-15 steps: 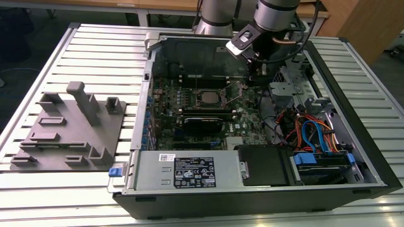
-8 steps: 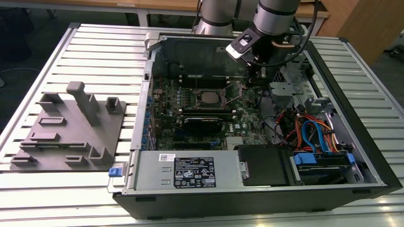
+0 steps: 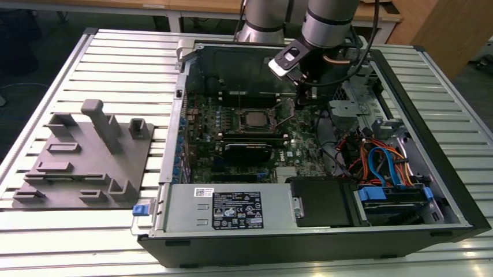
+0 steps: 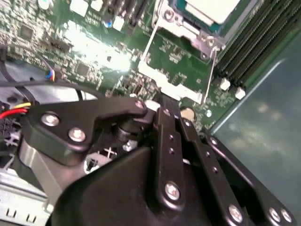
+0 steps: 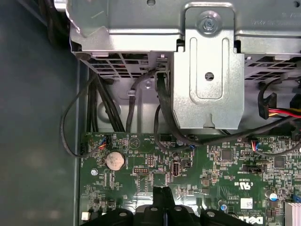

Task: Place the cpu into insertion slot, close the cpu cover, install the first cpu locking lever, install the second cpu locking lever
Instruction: 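Close the cpu cover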

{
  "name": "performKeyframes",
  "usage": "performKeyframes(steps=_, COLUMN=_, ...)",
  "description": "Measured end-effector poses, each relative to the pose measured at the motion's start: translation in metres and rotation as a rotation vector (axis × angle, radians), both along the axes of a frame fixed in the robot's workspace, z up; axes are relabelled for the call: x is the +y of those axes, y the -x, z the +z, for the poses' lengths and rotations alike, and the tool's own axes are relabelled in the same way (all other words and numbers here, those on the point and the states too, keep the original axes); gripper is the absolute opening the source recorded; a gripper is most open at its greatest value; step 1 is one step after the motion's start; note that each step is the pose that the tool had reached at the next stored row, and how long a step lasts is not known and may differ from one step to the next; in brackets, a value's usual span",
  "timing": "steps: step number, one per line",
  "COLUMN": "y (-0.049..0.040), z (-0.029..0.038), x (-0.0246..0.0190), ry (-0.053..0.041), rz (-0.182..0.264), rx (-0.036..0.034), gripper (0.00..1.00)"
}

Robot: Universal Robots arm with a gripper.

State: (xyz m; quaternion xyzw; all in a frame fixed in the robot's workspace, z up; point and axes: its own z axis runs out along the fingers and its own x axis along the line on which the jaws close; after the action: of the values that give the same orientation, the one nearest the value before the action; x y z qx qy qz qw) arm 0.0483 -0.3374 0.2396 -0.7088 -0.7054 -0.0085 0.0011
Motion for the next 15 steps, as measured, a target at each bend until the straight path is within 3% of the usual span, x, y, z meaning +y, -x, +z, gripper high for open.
performKeyframes(steps=15, y=0.0097, z=-0.0001, x=0.0, ry=-0.0002, rz=0.0, rx=-0.0001, gripper=0.1)
